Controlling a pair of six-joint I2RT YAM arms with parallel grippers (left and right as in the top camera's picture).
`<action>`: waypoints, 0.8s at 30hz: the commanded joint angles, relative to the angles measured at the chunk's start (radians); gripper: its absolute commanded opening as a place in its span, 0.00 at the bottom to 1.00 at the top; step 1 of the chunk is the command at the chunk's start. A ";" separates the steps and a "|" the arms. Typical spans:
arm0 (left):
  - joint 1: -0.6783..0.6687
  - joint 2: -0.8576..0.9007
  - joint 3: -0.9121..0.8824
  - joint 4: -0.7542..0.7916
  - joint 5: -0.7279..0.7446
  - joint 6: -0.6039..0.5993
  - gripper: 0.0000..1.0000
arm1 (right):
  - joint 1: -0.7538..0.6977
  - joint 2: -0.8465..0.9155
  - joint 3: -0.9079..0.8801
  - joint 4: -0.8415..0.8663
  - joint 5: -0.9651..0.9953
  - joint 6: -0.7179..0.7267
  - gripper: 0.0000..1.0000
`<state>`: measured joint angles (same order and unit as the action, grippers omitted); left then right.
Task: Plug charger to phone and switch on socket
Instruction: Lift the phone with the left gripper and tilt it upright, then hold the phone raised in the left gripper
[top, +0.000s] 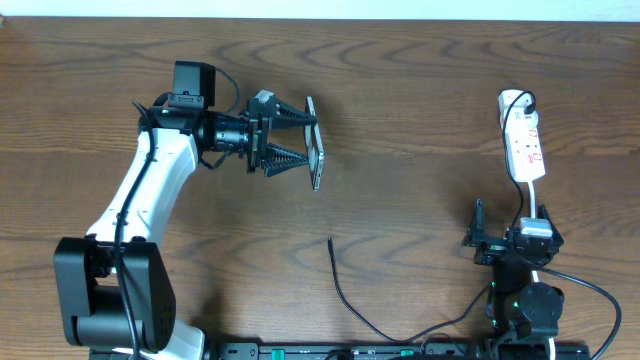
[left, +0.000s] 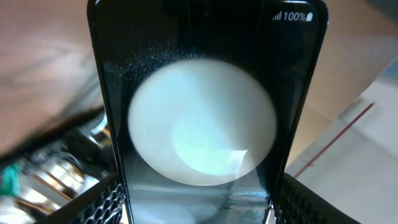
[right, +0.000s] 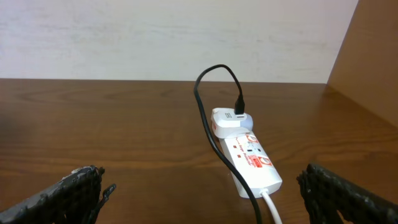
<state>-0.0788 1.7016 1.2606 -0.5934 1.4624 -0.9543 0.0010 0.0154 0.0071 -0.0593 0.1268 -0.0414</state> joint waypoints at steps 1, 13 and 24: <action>0.006 -0.015 0.026 0.006 0.066 -0.207 0.07 | -0.007 -0.004 -0.002 -0.003 0.001 -0.012 0.99; 0.006 -0.015 0.026 0.006 -0.001 -0.385 0.07 | -0.007 -0.004 -0.002 -0.003 0.001 -0.012 0.99; 0.006 -0.015 0.026 0.005 0.000 -0.439 0.07 | -0.007 -0.004 -0.002 -0.003 0.001 -0.012 0.99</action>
<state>-0.0788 1.7016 1.2606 -0.5922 1.4334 -1.3590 0.0010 0.0154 0.0071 -0.0593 0.1272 -0.0410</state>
